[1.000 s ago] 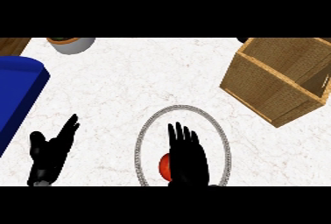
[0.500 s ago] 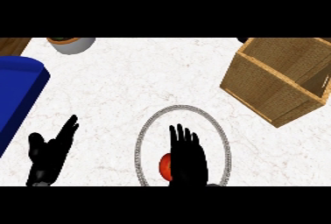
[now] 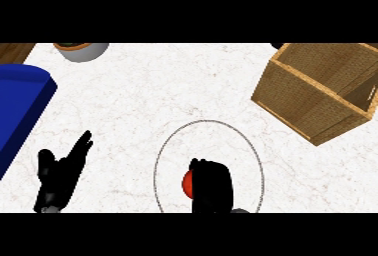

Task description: Pick the tomato from the placemat and place it in the basket

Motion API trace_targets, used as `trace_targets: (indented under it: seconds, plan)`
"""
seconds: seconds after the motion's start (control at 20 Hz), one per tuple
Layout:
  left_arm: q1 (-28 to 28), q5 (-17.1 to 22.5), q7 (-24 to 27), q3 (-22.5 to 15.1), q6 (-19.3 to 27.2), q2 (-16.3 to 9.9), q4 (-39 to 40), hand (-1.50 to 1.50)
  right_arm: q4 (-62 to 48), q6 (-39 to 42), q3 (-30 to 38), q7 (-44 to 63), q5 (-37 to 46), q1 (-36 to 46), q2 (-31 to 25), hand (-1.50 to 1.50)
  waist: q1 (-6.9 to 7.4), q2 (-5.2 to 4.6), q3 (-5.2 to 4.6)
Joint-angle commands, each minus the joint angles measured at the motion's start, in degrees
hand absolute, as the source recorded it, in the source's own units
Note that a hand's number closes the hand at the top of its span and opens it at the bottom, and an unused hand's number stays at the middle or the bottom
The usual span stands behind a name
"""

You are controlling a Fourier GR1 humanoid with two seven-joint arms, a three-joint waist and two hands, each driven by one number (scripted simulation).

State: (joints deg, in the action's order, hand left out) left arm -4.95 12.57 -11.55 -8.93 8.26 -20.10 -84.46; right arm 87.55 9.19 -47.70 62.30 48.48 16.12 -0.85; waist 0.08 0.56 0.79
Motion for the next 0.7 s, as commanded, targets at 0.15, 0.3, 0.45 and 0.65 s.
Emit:
trace_targets:
  seconds: [0.15,0.3,0.45,0.65]
  plan:
    - [-1.89,0.06,-2.09,0.17,-0.98,0.66,4.11,0.0,-4.89,2.35,1.77,-0.65,3.8,3.0,-0.84,1.5,0.13,-0.64,-0.8]
    - [-3.09,-0.14,-2.68,0.29,-0.64,0.57,3.41,0.0,3.2,2.61,-3.94,-8.55,2.73,-4.07,-8.68,1.5,-0.53,-0.44,-0.76]
    - [-3.41,-0.25,-1.85,0.23,-0.76,0.48,3.31,0.0,9.02,6.14,-14.78,-21.92,2.02,-4.84,-15.94,1.5,-0.61,-0.24,-0.73]
    - [-4.62,0.31,-1.68,0.42,-0.87,0.74,2.32,0.0,19.27,5.4,-22.09,-33.14,4.03,-4.67,-27.12,1.5,-0.8,0.36,-0.66]
